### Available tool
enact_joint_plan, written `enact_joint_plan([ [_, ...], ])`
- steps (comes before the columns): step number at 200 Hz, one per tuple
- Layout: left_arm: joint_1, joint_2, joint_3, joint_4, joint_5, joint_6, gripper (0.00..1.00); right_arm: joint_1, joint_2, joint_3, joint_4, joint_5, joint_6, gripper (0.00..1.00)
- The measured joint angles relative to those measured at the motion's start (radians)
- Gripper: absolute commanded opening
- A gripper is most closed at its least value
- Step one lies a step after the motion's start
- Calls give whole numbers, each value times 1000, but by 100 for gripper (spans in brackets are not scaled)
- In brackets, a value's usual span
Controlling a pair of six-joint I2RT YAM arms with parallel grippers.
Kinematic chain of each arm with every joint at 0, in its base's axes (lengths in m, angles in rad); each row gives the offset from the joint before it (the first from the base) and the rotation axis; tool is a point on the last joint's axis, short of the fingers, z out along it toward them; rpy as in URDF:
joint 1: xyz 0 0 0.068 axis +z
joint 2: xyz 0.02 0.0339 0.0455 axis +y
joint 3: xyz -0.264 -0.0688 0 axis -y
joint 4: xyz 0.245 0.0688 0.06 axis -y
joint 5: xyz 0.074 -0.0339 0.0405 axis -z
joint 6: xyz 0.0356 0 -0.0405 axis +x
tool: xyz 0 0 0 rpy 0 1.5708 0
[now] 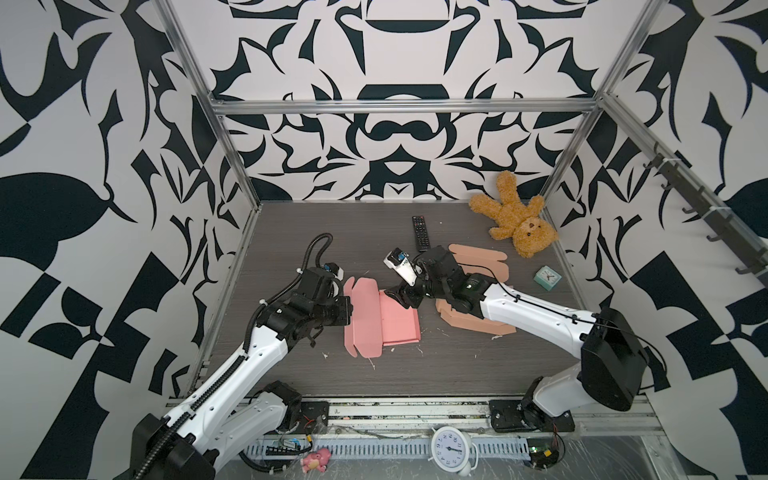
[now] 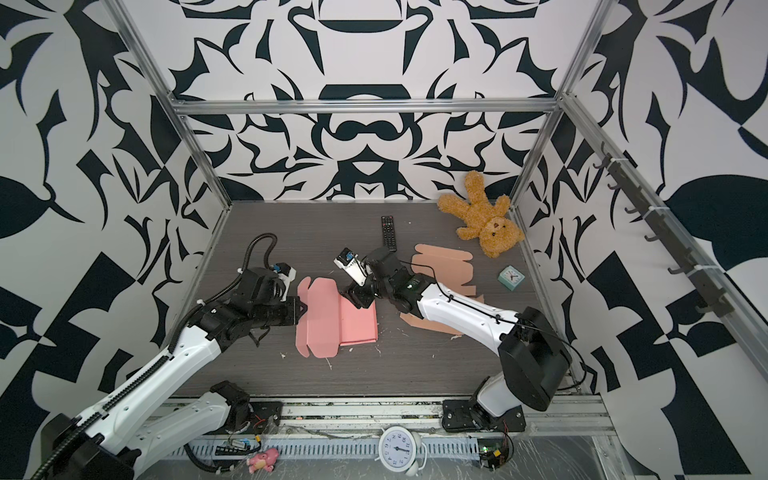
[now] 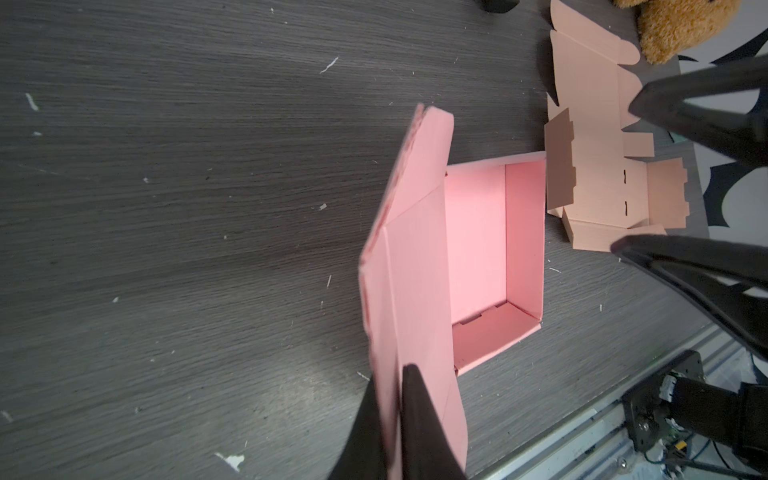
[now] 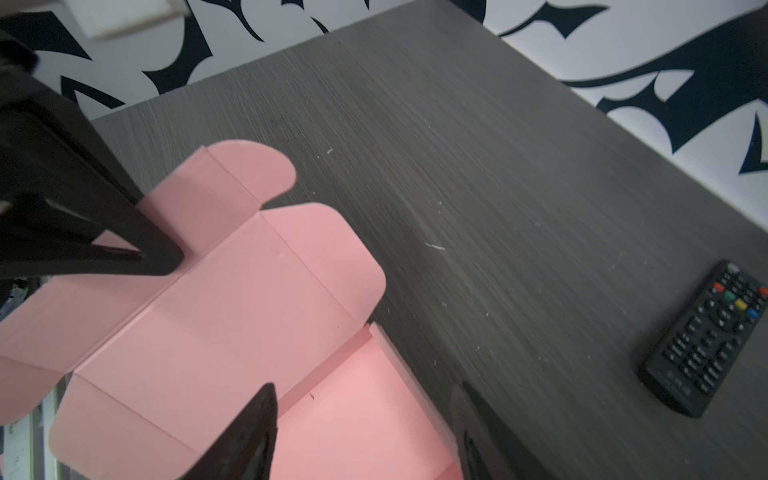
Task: Fold the paper box
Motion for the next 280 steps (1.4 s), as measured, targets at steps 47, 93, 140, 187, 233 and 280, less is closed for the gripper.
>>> enact_joint_plan([
  [47,1,45,70,-57,32,95,12,-76,32,-3,132,-196,-120,73],
  [93,1,92,127,-100,51,175,12,-161,129,60,163,-395,-201,72],
  [140,1,173,226,-165,70,267,13,-172,253,166,140,-537,-248,71],
  [187,1,206,310,-232,75,334,14,-172,313,171,102,-602,-279,70],
  [233,1,220,312,-252,77,354,14,-172,349,203,56,-631,-311,69],
  [280,1,228,314,-261,75,363,13,-172,388,242,15,-650,-332,68],
])
